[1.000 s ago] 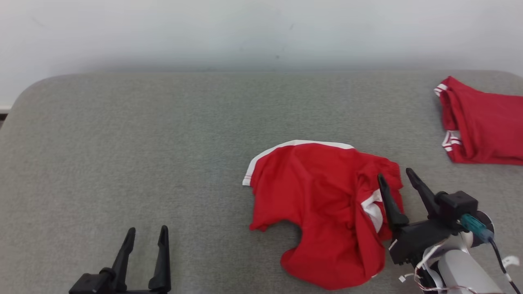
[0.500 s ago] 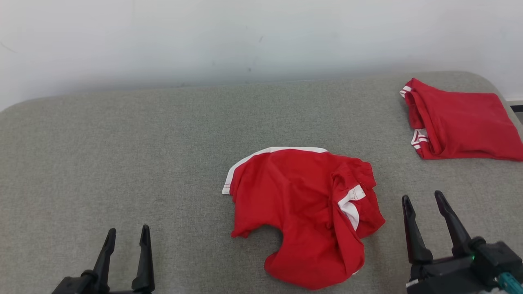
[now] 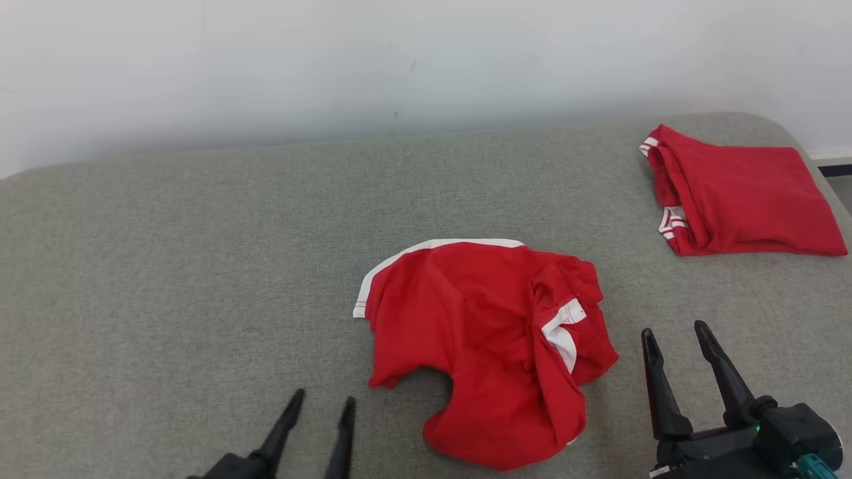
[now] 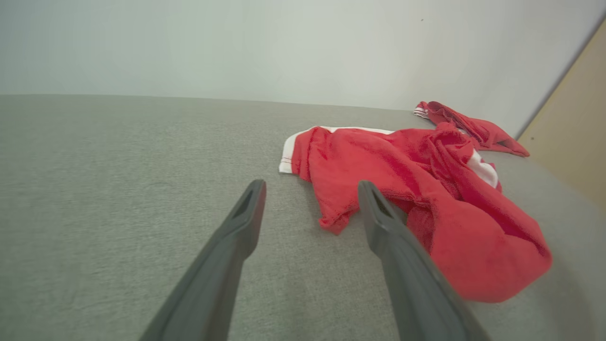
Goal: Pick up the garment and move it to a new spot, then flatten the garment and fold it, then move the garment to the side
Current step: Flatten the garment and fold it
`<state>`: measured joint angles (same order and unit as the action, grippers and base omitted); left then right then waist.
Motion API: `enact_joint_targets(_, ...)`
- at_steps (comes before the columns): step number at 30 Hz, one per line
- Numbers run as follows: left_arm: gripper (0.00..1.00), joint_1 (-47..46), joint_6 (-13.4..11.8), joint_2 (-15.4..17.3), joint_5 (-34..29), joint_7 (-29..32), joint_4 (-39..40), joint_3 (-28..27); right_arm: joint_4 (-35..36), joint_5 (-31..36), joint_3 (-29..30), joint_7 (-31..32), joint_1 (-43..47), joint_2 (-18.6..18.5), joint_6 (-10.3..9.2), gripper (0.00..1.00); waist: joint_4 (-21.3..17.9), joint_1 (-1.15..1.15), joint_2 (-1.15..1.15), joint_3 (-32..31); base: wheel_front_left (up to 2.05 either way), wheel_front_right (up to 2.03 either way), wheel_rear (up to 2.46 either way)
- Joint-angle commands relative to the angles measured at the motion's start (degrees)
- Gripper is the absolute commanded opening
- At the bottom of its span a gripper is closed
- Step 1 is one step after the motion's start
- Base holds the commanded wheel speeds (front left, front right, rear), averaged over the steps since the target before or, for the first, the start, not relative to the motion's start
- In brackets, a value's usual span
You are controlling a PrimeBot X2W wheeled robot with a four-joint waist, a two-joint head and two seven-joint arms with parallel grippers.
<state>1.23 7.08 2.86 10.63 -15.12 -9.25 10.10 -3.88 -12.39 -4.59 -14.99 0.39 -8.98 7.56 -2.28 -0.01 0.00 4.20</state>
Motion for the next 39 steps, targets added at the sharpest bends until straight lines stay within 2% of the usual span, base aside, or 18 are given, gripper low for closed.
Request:
enact_joint_targets(1,1.00,-1.1,0.2,0.1,-0.1,0.0,-0.6,1.4,0.0,0.3,-0.2,-0.2,-0.5,0.0,-0.15,1.00,-0.5,0.01,0.00,0.4,0.00,0.00,0.00)
enact_joint_targets(9,1.00,-6.8,0.4,0.1,0.3,0.0,-5.2,5.8,-0.3,0.1,-0.9,-0.2,-2.3,0.3,-0.15,1.00,-3.4,0.01,0.00,3.0,0.00,0.00,0.00)
enact_joint_targets(21,1.00,-15.2,0.3,0.8,-0.8,0.0,-19.9,6.0,-0.6,0.2,-0.3,-0.2,-4.9,2.0,-0.15,1.00,-8.1,0.01,0.00,8.3,0.00,0.00,0.00)
enact_joint_targets(22,0.92,-15.9,0.3,0.9,-0.8,0.0,-20.9,5.8,-0.6,0.2,-0.2,-0.2,-5.0,2.1,-0.15,1.00,-8.2,0.01,0.00,8.6,0.00,0.00,0.00)
enact_joint_targets(23,0.40,-16.7,0.3,0.8,-0.7,0.0,-21.9,5.6,-0.5,0.3,-0.2,-0.2,-5.1,2.2,-0.15,1.00,-8.3,0.01,0.00,8.8,0.00,0.00,0.00)
enact_joint_targets(24,0.00,-17.7,0.3,0.9,-0.7,0.0,-22.5,5.4,-0.5,0.4,-0.2,-0.2,-5.2,2.3,-0.15,1.00,-8.4,0.01,0.00,9.1,0.00,0.00,0.00)
enact_joint_targets(33,0.00,-24.2,0.3,2.9,-1.0,0.0,-17.9,2.4,-0.7,0.5,0.2,-0.2,-6.0,2.8,-0.15,1.00,-8.1,0.01,0.00,9.7,0.00,0.00,0.00)
enact_joint_targets(39,0.00,-30.6,0.3,6.9,-1.8,0.0,-16.0,-1.3,-1.7,0.8,0.8,-0.3,-6.3,3.2,-0.15,1.00,-8.6,0.01,0.00,9.5,0.00,0.00,0.00)
